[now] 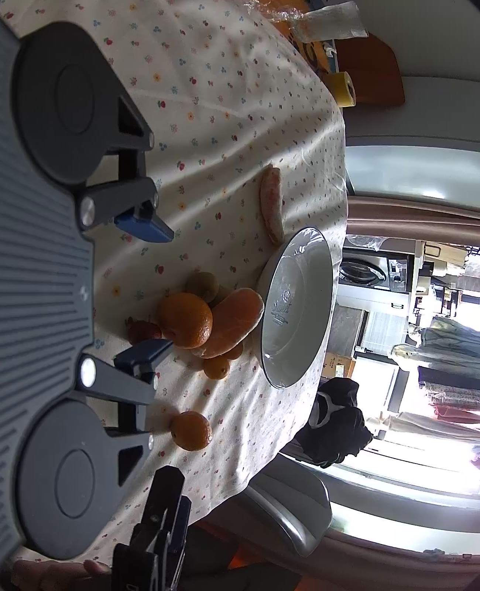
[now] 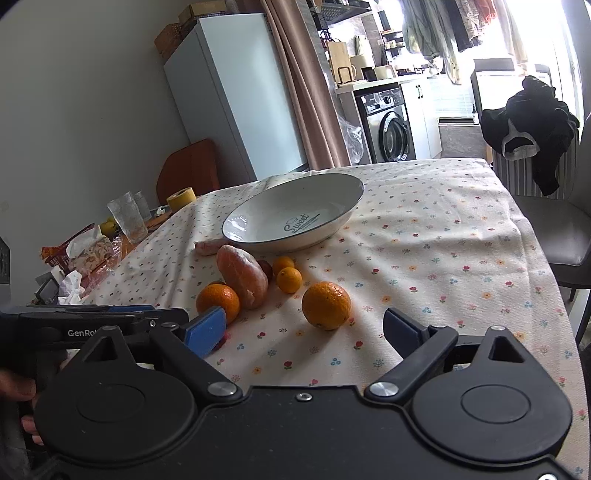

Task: Organize fruits
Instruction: 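Close the left gripper on the red plum while the right gripper grasps the large orange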

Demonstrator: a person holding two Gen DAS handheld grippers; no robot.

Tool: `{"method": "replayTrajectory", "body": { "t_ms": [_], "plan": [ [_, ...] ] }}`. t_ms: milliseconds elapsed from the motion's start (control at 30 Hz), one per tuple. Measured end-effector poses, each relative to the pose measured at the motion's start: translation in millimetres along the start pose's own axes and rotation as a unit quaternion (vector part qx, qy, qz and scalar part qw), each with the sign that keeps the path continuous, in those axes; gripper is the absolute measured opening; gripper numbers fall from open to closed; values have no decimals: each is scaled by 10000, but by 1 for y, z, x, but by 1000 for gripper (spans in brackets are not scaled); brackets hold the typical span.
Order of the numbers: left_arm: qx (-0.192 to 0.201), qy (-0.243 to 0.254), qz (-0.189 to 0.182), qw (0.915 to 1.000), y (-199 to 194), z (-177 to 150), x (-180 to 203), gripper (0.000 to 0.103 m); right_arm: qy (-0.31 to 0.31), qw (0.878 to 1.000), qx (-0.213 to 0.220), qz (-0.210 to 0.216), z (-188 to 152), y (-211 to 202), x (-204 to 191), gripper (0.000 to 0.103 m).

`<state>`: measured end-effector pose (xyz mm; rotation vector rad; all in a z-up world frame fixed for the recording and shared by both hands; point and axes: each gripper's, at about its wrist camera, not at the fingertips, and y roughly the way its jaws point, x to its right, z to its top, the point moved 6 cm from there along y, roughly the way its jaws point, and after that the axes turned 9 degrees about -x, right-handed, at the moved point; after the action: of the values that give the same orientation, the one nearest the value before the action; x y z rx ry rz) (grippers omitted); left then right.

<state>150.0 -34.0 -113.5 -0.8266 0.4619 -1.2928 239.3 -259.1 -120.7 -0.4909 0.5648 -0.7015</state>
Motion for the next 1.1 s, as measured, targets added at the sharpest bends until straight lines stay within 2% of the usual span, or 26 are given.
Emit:
{"method": "replayTrajectory", "body": {
  "t_ms": [233, 367, 667, 800, 933, 1100],
  "plan": [
    [-52, -69, -34, 10000, 14, 1, 2, 38, 63, 9997, -172, 177, -3, 15, 3, 77],
    [40, -80, -50, 9999, 17, 5, 5, 32, 133, 9995, -218, 200, -3, 20, 8, 73],
    [-22, 16, -400, 9992, 13, 3, 23, 32, 123, 9991, -284, 278, -1, 27, 10, 68],
    [-190, 16, -452, 9988, 26, -3, 25, 32, 89, 9988, -326, 343, -2, 30, 5, 60],
    [-184, -51, -434, 9989, 30, -3, 22, 24, 48, 9989, -365, 300, -2, 33, 4, 59],
    [-108, -94, -500, 9986, 23, -2, 15, 23, -54, 9990, -418, 121, 1, 44, 3, 58]
  ]
}}
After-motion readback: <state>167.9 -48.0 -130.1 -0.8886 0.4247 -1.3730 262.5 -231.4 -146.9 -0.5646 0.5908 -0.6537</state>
